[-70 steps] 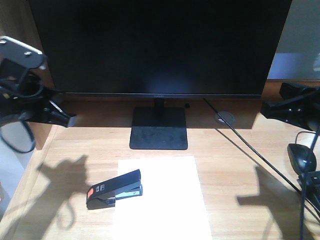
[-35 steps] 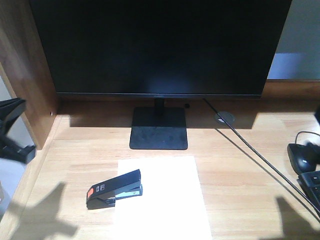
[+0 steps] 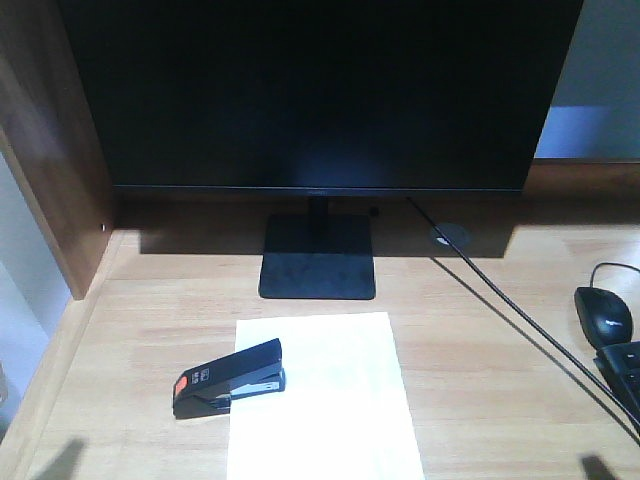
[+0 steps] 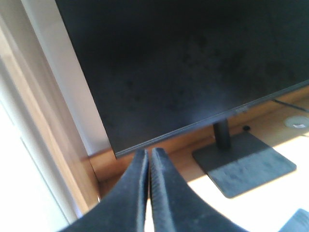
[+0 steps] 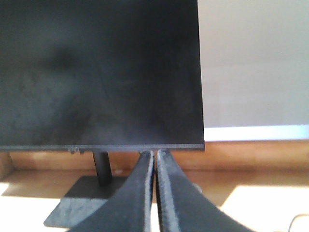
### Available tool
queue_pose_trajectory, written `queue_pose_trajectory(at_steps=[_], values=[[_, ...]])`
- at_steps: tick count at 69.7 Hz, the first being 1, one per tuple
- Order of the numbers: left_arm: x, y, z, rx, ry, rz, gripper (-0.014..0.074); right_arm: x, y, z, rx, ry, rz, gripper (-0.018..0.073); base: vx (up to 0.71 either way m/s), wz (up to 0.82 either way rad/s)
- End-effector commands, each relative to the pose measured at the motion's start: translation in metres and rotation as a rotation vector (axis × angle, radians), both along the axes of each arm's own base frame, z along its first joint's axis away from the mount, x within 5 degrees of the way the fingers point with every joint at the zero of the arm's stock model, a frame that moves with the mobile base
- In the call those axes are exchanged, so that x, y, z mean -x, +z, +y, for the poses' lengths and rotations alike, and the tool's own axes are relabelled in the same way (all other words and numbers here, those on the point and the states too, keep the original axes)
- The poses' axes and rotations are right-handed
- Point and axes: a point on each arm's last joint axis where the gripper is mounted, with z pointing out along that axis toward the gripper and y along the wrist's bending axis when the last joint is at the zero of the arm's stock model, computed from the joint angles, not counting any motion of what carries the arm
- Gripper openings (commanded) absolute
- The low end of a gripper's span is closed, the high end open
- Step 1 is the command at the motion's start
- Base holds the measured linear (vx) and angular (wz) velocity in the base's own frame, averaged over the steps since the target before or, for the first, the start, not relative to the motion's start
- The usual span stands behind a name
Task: Grab stapler and paper to desk for stapling
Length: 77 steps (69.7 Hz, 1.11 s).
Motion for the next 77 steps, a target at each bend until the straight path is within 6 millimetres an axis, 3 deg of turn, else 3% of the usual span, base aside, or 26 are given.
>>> queue_pose_trajectory(at_steps=[1, 77], values=[[0.0064, 0.0136, 0.0021, 0.039, 0.006, -0.095, -0.0006, 0.0004, 0.0072, -0.0009, 0.024, -0.011, -0.025, -0.0006, 0.00, 0.00], [0.0089, 0.0133, 0.0027, 0.041, 0.005, -0.099, -0.0006, 0.0004, 0.0072, -0.0009, 0.023, -0.011, -0.025, -0.0006, 0.00, 0.00]])
